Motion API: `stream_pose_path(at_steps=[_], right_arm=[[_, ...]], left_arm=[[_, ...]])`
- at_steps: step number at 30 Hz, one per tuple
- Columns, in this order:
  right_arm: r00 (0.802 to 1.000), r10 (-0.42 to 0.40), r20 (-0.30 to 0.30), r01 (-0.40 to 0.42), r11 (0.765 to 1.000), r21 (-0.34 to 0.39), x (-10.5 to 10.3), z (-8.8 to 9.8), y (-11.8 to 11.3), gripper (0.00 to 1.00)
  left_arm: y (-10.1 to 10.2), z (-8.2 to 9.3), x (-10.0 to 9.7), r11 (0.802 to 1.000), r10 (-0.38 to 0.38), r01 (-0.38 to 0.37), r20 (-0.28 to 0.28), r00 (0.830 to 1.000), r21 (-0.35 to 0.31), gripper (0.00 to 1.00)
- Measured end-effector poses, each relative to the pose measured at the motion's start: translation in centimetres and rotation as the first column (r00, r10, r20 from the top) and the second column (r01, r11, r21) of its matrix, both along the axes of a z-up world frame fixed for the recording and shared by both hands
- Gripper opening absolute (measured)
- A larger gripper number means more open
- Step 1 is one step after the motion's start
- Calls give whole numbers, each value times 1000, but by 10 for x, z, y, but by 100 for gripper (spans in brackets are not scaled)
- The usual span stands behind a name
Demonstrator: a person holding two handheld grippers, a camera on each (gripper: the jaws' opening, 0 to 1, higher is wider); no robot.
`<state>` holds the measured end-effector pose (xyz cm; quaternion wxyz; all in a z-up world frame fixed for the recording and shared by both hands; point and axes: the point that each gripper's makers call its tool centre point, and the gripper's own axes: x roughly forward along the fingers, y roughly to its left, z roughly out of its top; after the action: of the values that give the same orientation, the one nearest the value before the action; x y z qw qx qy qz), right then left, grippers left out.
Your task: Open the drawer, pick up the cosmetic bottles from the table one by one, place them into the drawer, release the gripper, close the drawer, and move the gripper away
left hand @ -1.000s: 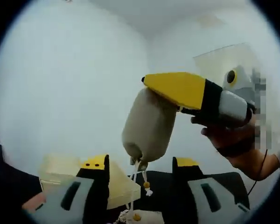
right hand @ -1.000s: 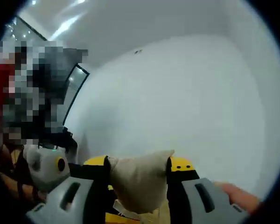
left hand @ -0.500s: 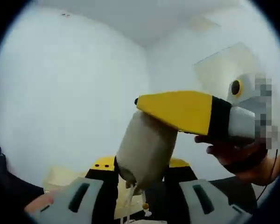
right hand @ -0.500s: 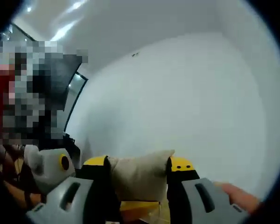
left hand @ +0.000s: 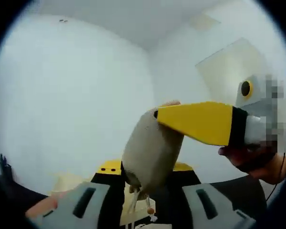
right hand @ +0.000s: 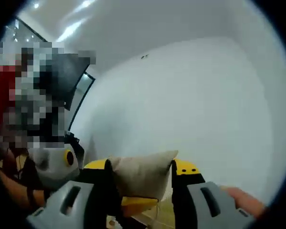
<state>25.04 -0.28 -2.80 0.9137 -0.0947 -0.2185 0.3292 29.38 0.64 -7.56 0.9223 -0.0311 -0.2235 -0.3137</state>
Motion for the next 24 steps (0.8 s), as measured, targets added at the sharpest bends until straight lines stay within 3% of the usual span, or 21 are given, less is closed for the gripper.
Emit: stream_pose_path(at_steps=[4,7,11,17,22,24], right_arm=[[999,25,-22,-26,999,-29,-4,1,-6,48],[995,62,-78,-67,996,-57,-5,-3,-6,62],[990,64,-125,-77,992,-97,3,-8,-6,65],[970,112,-217,-140,984,-115,9,-18,5,71],[968,72,-240,-114,980,-166,17,-26,10,70],[962,50,-267,-105,975,-196,21,-32,11,69]], left_arm=[[14,-3,3,997,46,-47,21,999,59,31],[21,-6,3,994,67,-69,27,997,88,31],[25,-9,3,982,97,-104,54,994,160,31],[18,-11,-4,945,130,-161,125,984,286,31],[9,-12,-7,897,160,-223,192,968,382,31],[6,-13,-9,888,162,-234,206,965,396,31]])
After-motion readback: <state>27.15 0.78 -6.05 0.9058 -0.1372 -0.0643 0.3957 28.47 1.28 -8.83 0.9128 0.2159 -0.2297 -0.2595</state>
